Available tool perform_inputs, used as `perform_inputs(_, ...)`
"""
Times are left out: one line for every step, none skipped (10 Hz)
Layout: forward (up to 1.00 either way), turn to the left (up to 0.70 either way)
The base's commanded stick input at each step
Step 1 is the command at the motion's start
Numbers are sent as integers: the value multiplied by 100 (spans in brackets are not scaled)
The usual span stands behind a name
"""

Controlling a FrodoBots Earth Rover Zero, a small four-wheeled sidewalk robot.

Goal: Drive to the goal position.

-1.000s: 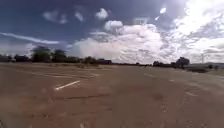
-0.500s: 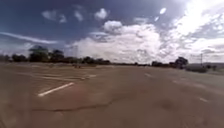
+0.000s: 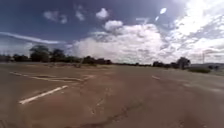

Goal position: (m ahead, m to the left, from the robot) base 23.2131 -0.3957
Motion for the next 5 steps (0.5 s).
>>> perform_inputs(100,0)
perform_inputs(100,0)
perform_inputs(100,0)
perform_inputs(100,0)
perform_inputs(100,0)
